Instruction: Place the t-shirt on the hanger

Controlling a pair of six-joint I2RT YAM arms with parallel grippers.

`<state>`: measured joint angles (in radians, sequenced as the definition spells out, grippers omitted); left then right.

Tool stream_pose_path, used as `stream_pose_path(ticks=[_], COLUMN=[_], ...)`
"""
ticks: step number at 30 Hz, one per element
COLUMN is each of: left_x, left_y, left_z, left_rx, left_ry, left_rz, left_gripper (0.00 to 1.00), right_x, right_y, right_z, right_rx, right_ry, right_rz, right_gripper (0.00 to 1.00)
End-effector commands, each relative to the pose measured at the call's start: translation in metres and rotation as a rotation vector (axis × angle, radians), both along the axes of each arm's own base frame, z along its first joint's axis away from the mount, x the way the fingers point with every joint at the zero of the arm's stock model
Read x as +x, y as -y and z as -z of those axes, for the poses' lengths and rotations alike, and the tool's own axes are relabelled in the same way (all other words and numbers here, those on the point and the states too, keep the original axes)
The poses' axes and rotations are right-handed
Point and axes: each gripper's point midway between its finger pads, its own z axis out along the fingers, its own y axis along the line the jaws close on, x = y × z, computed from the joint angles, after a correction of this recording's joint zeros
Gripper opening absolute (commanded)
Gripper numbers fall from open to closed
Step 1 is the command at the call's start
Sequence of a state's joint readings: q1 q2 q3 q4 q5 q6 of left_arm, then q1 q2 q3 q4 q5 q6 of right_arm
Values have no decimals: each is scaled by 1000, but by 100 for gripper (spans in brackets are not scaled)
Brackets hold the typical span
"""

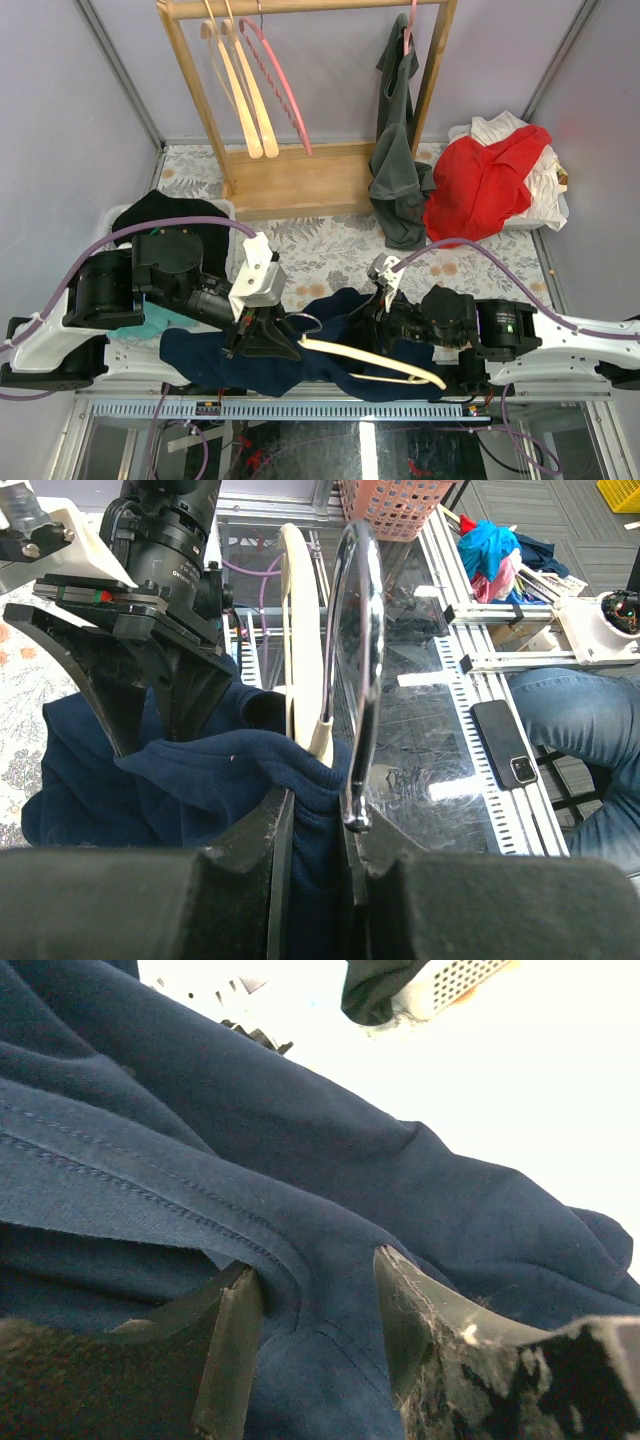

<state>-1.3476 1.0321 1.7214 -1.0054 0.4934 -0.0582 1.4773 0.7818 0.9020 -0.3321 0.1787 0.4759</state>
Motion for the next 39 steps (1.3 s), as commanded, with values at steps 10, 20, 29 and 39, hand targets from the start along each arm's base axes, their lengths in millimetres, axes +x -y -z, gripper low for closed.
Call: stream_pose_path(ticks=[10,20,29,39], left_x=[-2,10,64,69], left_y=[-1,2,4,1], left_z=[-28,-21,-9,2], left_rx=[-133,-108,-55,-21], left_ry=[20,31,98,113], left_rz=[5,-65,-374,-396], left_gripper=[0,0,0,0], right_x=[34,41,28,33], right_y=[42,83,100,134], right_z=[-2,-26,-26,-25], right_rx=[33,121,159,144], right_ry=[15,29,-15,-33], right_rz=[234,298,250,314], right_gripper=[21,3,0,0])
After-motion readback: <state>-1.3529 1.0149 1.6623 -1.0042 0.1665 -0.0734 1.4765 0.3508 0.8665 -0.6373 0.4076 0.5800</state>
